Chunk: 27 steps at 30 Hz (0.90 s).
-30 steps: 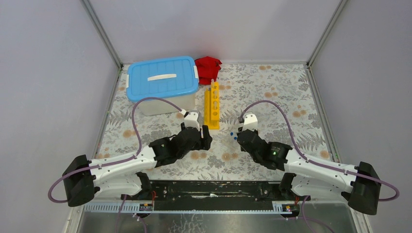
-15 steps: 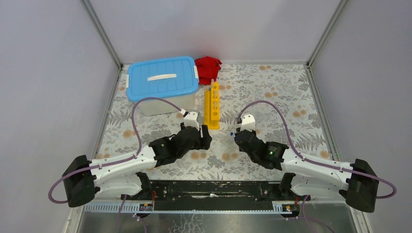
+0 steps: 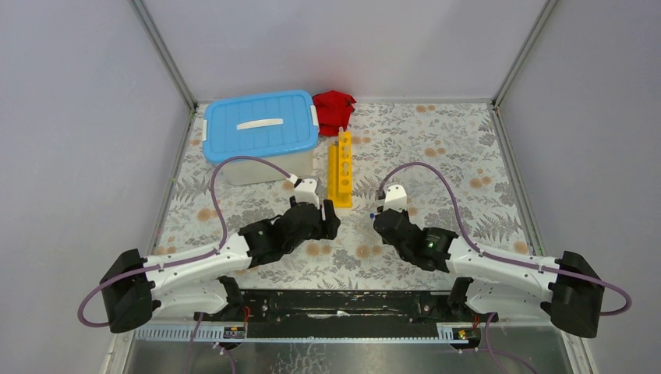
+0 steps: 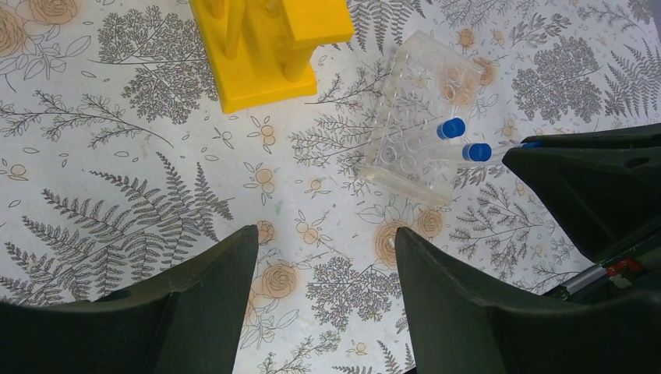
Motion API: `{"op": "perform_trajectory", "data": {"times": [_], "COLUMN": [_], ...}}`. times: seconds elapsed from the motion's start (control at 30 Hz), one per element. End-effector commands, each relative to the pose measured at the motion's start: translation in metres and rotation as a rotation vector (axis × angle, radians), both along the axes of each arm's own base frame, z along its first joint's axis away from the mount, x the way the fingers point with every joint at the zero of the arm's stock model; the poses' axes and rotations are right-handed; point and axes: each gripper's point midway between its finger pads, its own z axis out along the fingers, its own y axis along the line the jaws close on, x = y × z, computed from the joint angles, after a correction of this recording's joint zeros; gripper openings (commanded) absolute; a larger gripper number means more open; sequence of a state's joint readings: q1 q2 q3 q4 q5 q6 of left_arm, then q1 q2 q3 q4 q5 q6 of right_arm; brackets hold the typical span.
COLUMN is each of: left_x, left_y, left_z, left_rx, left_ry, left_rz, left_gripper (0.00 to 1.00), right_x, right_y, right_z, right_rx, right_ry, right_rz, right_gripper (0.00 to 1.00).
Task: Organize the chemistry lab equipment
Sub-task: Insert the test tube into the slot of the test tube rack.
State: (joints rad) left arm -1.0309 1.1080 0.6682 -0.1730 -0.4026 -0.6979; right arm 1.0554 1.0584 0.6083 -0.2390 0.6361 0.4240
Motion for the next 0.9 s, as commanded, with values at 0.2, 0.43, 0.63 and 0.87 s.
{"op": "perform_trajectory", "data": {"times": [0.2, 0.43, 0.63, 0.87], "left_x": [0.0050, 0.0063, 0.0074, 0.0088], "left_y": [-0.0042, -0.0051, -0.0051, -0.0044], "left_z": [0.0015, 0.0000, -0.0026, -0.0043], "left_rx": [-0.035, -0.034, -0.034, -0.037], "left_ry": [-0.012, -0.010, -0.005, -0.001], "left_rz": [0.004, 0.001, -0.002, -0.003], "left_gripper": [0.72, 0.72, 0.71, 0.71], "right_x": [0.0051, 0.0064, 0.0071, 0.0070], "right_y": [0.0066, 0.0086, 0.0097, 0.0113], "right_z": [0.0045, 0.0028, 0.0003, -0.0019], "right_rx": [0.007, -0.009, -0.020, -0.023], "right_ry": [-0.021, -0.015, -0.010, -0.004], "right_rz": [-0.016, -0.015, -0.013, -0.008], "right_gripper": [0.02, 0.03, 0.04, 0.14]}}
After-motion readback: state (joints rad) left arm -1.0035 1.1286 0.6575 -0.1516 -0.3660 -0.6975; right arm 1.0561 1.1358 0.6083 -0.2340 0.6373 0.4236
